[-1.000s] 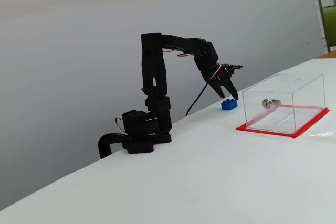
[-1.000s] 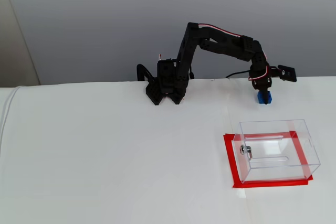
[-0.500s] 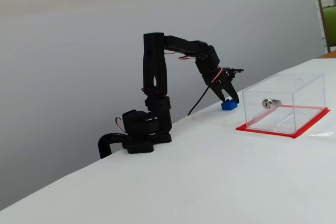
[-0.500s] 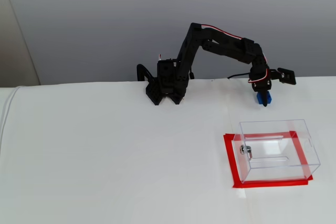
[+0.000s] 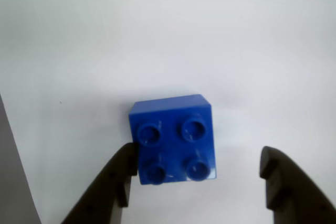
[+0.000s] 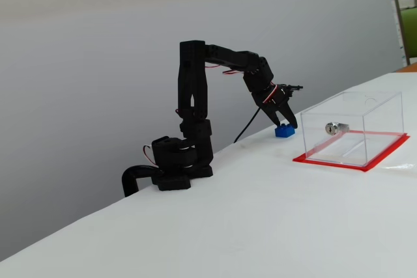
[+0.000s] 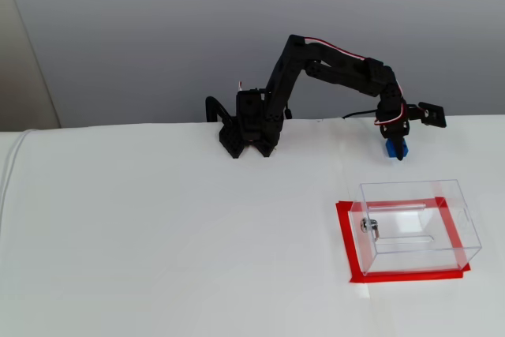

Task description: Pick the blue lego brick and place it into the transparent box

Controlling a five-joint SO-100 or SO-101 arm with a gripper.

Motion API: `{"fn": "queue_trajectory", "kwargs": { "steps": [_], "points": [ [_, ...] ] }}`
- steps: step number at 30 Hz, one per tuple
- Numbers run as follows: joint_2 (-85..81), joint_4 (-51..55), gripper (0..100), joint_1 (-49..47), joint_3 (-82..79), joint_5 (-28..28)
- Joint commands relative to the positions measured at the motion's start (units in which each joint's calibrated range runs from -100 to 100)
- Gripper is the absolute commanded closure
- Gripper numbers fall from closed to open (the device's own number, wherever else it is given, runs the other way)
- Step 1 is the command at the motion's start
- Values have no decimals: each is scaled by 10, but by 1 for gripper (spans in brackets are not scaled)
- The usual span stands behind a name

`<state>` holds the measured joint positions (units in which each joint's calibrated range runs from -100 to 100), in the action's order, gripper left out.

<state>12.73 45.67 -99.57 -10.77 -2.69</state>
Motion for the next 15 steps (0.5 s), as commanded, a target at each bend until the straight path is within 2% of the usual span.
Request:
{"fn": "queue_trajectory", "kwargs": {
  "steps": [1, 13, 15],
  "points": [
    [0, -5, 74, 0, 14, -1],
    [17, -5, 74, -1, 9, -2],
    [18, -5, 77, -1, 9, -2]
  ]
}}
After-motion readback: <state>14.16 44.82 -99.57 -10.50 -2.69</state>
